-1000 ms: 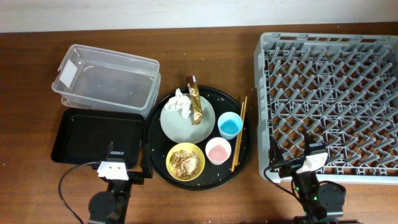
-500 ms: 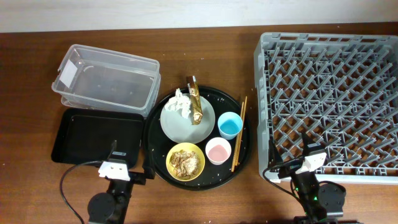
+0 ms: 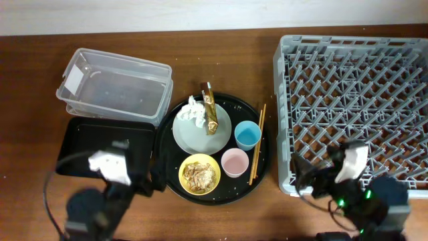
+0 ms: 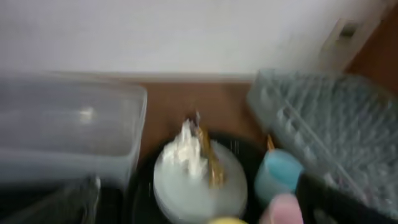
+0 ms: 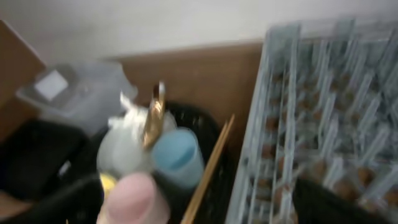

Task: Sort waste into correct bins and load items into the dishwasher rack
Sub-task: 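Grasp the pink cup on the round tray with the left gripper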

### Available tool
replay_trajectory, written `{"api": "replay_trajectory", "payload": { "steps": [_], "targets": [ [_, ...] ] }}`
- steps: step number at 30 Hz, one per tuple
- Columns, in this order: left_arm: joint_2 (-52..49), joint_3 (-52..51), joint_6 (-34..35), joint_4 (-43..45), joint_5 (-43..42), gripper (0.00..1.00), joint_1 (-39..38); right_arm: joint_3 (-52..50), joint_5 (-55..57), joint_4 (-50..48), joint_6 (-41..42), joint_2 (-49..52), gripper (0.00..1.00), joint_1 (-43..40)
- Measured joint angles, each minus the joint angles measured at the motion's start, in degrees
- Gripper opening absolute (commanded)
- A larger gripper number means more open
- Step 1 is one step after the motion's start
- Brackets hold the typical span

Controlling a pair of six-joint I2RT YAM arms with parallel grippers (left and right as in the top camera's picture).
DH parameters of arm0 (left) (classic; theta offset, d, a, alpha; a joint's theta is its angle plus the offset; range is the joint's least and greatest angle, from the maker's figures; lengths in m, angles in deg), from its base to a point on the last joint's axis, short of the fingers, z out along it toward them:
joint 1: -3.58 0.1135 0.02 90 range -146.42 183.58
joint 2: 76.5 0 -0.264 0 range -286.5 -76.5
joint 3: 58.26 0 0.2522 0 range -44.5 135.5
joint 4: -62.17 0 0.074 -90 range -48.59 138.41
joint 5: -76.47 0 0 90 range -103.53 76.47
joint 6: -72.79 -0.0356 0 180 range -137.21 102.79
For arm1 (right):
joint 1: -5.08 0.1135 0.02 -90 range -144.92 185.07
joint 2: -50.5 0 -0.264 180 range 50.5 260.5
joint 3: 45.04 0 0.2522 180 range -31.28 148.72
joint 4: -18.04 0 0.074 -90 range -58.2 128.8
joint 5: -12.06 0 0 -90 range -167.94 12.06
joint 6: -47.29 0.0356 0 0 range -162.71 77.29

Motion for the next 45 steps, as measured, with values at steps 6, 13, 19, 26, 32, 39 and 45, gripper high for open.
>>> {"api": "replay_trajectory", "payload": {
  "steps": [6,13,19,26,32,39,45],
  "targets": [
    [-30.03,33.2,0.26,-19.85,-5.46,0.99,0.0,26.45,-0.5,17.88,-0.17,26.25,0.98,-0.04],
    [-45.07,41.46,1.25,-26.64,-14.08,0.95,-4.68,38.88,-1.75,25.62,-0.2,41.27,0.96,-0.04],
    [-63.39,41.62,1.62,-29.94,-4.76,0.55,-23.82,38.88,-1.75,25.97,-0.17,42.99,0.96,-0.04],
    [-80.41,41.59,2.93,-29.92,-0.74,0.39,-28.74,38.99,-1.77,28.39,-0.2,42.99,0.96,-0.04],
    [-84.04,41.59,3.34,-28.41,0.02,0.01,-28.7,38.99,-1.75,28.41,-0.17,42.99,0.96,-0.04],
    [-81.77,43.69,3.37,-33.42,-2.05,0.01,-26.69,38.99,-1.75,28.41,-0.17,42.99,0.96,-0.04],
    [-69.72,45.88,3.13,-37.75,-5.84,0.0,-19.04,39.1,-1.77,28.41,-0.17,42.99,0.96,-0.04]
  ]
}}
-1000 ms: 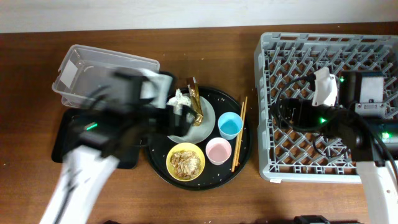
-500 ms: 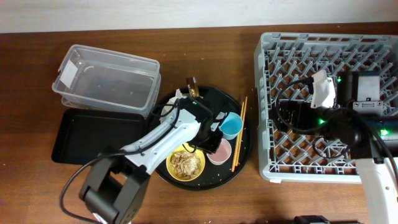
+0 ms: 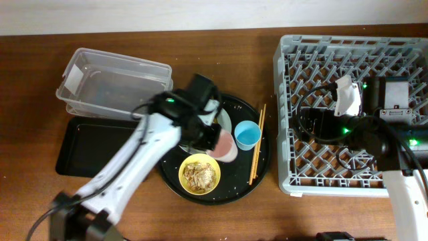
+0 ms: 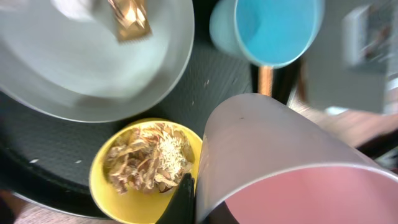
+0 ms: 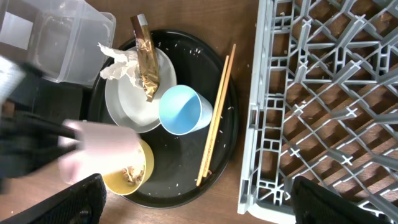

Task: Sort waste into correct bins and load items into the dishwasher rack
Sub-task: 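Grasp the pink cup on the round tray with the left gripper, then hand the pink cup from the left gripper to the right gripper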

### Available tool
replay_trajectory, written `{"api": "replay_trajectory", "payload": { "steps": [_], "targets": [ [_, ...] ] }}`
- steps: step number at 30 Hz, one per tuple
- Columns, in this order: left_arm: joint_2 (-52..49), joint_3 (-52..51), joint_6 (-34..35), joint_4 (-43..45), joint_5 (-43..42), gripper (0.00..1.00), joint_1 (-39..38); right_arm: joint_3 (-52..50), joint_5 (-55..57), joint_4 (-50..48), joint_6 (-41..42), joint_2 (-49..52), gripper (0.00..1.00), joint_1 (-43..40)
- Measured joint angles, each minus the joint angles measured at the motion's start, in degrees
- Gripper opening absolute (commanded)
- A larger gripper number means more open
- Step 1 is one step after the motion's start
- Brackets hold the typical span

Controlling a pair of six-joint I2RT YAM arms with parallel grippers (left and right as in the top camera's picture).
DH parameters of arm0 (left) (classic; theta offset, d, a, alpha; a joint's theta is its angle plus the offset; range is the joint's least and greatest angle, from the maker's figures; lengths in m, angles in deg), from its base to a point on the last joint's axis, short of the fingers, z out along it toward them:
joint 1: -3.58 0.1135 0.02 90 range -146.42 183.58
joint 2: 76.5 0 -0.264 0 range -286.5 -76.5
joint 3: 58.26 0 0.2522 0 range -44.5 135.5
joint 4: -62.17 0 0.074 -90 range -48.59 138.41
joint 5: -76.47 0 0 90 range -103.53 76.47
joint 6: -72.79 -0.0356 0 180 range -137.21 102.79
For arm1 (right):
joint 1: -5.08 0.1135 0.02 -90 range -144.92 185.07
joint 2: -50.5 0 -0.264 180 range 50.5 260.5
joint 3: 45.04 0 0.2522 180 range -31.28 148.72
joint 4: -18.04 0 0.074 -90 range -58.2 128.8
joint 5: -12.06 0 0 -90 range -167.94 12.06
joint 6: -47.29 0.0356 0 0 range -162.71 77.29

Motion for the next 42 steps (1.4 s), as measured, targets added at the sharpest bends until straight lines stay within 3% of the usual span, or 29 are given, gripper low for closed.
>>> {"api": "replay_trajectory", "payload": {
  "steps": [8,10,12,17,19,22,24,27,31,35,42],
  "targets": [
    [6.4,0.09,-1.79,-0.11,-4.79,0.0,8.59,0.0,-0.04,0.35,0.0,0.0,0.96,0.0],
    [6.95,0.09,-2.03,-0.04,-5.35,0.0,8.57,0.0,-0.2,0.39,-0.02,0.0,0.96,0.0],
    [7.76,0.09,-3.1,1.07,-8.37,0.01,8.57,0.0,-0.9,0.39,-0.35,0.0,0.86,0.0],
    [8.44,0.09,-3.58,2.71,-8.92,0.0,7.06,0.0,-8.83,0.42,-3.1,0.0,0.86,1.16],
    [8.44,0.09,-3.23,3.37,-5.79,0.0,4.15,0.0,-9.88,0.24,-3.3,0.0,0.86,4.2],
    [8.57,0.09,-3.19,7.89,-7.65,0.0,0.48,0.0,-11.32,-0.44,-3.74,0.0,0.86,8.5],
    [9.05,0.09,-3.23,11.17,-14.36,0.0,3.28,0.04,-11.8,-1.09,-4.11,0.0,0.87,8.83],
    [9.73,0.13,-3.67,16.26,-31.41,0.0,12.74,0.11,-18.71,-2.91,-8.87,0.0,0.88,8.92],
    [9.73,0.13,-3.76,17.79,-47.17,0.0,18.45,0.2,-27.15,-9.35,-12.72,0.0,0.94,9.09],
    [9.73,0.13,-3.87,20.59,-57.13,0.0,18.01,0.35,-36.13,-16.59,-13.97,0.04,0.95,9.09],
    [9.77,0.13,-3.89,20.98,-63.71,0.0,17.88,0.37,-41.79,-25.35,-13.97,1.09,0.94,14.53]
  ]
}}
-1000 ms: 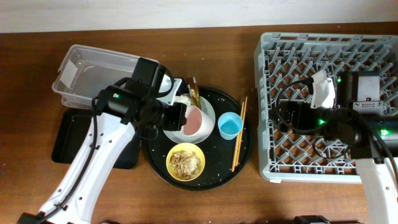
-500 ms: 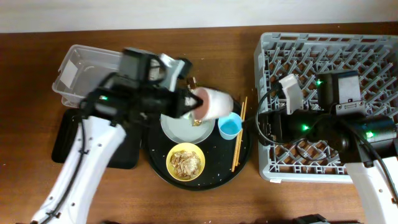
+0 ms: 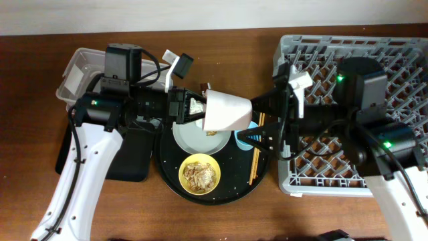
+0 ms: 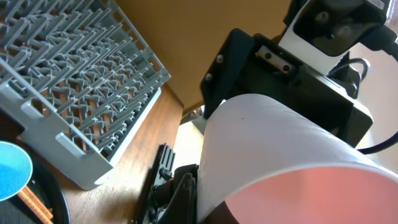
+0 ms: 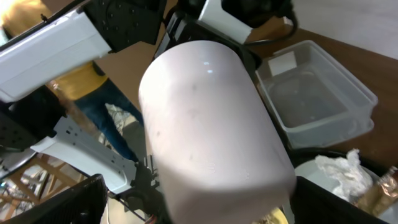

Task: Sort waste into correct bins and load items into the dishwasher rack
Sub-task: 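Hand the pink cup from the left gripper to the right gripper, then place the pink cup upside down in the dish rack with right gripper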

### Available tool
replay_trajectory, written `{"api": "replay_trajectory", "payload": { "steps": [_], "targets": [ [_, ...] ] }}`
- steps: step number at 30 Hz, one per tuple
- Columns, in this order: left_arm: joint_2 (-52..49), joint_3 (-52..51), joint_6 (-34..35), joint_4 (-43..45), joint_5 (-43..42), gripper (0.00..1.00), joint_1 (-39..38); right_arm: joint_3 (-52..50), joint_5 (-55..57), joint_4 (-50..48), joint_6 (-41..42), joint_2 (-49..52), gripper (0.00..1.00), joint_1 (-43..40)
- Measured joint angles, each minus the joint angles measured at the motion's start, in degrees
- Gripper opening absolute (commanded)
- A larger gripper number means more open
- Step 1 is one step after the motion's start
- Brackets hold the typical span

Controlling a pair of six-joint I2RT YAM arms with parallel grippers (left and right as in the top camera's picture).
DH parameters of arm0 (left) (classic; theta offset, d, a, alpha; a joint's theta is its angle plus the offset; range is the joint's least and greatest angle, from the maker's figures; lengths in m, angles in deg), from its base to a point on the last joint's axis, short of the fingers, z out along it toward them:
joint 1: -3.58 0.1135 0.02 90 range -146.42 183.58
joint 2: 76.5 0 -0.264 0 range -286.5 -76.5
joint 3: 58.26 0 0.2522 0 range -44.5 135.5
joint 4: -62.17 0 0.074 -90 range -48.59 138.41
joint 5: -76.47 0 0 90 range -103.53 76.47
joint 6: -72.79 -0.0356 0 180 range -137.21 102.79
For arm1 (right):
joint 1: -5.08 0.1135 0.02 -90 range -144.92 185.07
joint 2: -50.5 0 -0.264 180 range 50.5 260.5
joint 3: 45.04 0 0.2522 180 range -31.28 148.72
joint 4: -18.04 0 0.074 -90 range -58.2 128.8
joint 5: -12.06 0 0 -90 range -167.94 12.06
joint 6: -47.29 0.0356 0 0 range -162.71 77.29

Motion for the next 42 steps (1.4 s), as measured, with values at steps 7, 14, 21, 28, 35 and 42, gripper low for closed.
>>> {"api": "replay_trajectory", "payload": {
  "steps": [7,14,21,28,35,42],
  "targets": [
    [0.02,0.0,0.0,0.0,-0.26,0.04,-2.1,0.0,-3.13,-2.6,0.09,2.45,0.68,1.25],
    [0.04,0.02,-0.42,-0.02,1.97,0.99,-2.1,0.0,-4.42,1.2,0.13,2.38,0.64,-0.5],
    [0.04,0.02,-0.39,-0.37,13.66,0.99,-1.33,0.15,5.33,19.43,0.22,-2.56,0.61,-23.15],
    [0.04,0.02,-0.42,-1.77,18.1,0.99,-0.81,0.35,36.33,34.93,12.57,-0.44,0.6,-39.28],
    [0.04,0.02,-0.42,-5.18,22.75,0.99,-0.79,-3.15,50.14,34.99,19.45,9.09,0.61,-34.97],
    [0.04,0.02,-0.44,-8.7,27.41,0.99,-0.79,-4.22,53.7,30.71,22.49,22.18,0.98,-28.44]
  ]
}}
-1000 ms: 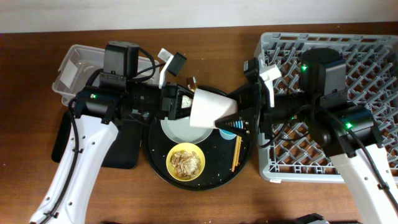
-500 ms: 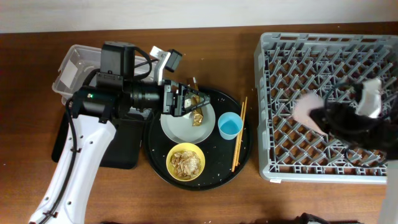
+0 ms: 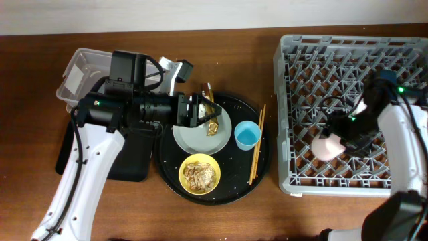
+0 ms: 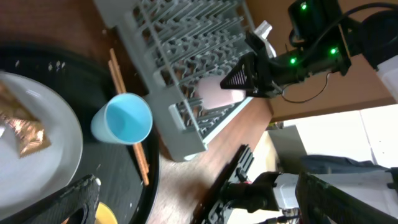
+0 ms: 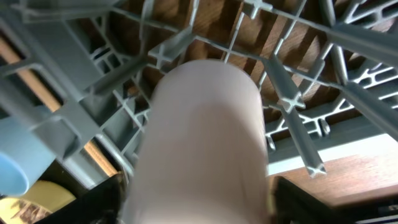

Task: Sort waste into correct bins and load items into the dishwasher rack
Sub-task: 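Place the pink cup upside down in the dish rack with right gripper, then grasp the blue cup with the left gripper, then hand the blue cup from the left gripper to the right gripper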

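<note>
The pink cup (image 3: 324, 146) lies on its side in the grey dishwasher rack (image 3: 348, 60), near its front, with my right gripper (image 3: 342, 136) shut on it. It fills the right wrist view (image 5: 202, 143) between the dark fingers (image 5: 93, 199). My left gripper (image 3: 189, 110) hangs open and empty over the grey plate (image 3: 190, 138); its fingers (image 4: 78, 199) frame the blue cup (image 4: 122, 119). On the plate lie a gold wrapper (image 3: 210, 120) and a white tissue, partly hidden. A yellow bowl (image 3: 200, 175) holds food scraps.
The blue cup (image 3: 247, 135) and wooden chopsticks (image 3: 257, 144) sit on the round black tray (image 3: 231, 182). A clear plastic bin (image 3: 80, 70) stands at the back left, with a black rectangular tray (image 3: 130, 164) in front of it under my left arm.
The pink cup has passed from my left gripper to my right. It was held up between the arms over the tray; now it lies in the rack. The left gripper has opened.
Both arms were low at the table's front edge with the pink cup on the round tray. Then my left gripper held the cup on the tray. Then both grippers met at the raised cup. Now my right gripper holds it in the rack.
</note>
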### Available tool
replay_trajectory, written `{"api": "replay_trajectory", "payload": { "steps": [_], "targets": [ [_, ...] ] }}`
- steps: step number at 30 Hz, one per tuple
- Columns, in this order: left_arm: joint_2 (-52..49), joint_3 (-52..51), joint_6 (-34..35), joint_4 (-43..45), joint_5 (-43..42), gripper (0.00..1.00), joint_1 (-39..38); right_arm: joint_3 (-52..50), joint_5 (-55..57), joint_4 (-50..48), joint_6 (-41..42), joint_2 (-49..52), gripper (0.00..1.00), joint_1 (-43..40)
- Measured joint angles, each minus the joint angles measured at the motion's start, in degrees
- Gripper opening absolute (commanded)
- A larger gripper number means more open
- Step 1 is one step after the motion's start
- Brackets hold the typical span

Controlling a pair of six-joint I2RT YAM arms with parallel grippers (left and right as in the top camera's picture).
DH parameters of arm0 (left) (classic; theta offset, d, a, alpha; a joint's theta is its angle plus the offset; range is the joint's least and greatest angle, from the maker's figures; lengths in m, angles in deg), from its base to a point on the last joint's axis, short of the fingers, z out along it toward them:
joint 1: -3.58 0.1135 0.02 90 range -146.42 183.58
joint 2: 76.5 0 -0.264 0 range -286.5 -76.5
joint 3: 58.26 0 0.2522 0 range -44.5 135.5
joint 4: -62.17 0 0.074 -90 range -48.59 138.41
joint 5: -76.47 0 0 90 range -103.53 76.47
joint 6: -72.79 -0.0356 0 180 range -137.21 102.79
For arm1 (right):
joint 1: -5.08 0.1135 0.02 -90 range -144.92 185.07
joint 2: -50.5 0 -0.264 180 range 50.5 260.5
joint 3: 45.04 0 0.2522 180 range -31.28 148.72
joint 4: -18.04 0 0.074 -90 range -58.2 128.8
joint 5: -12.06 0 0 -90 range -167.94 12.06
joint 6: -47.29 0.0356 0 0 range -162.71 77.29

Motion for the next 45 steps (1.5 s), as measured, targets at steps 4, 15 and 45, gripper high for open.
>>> {"api": "replay_trajectory", "payload": {
  "steps": [4,15,45],
  "targets": [
    [0.0,0.0,0.0,-1.11,4.57,0.99,-1.11,0.55,0.83,-0.52,0.46,0.35,0.96,0.22],
    [-9.44,0.31,1.03,3.1,40.85,0.73,-23.1,5.6,-20.31,0.02,-6.69,-18.95,0.87,0.22],
    [-19.71,10.8,-3.02,-0.04,-27.78,0.0,3.76,5.55,-44.09,-16.7,-20.33,-19.76,0.92,19.02]
  ]
}}
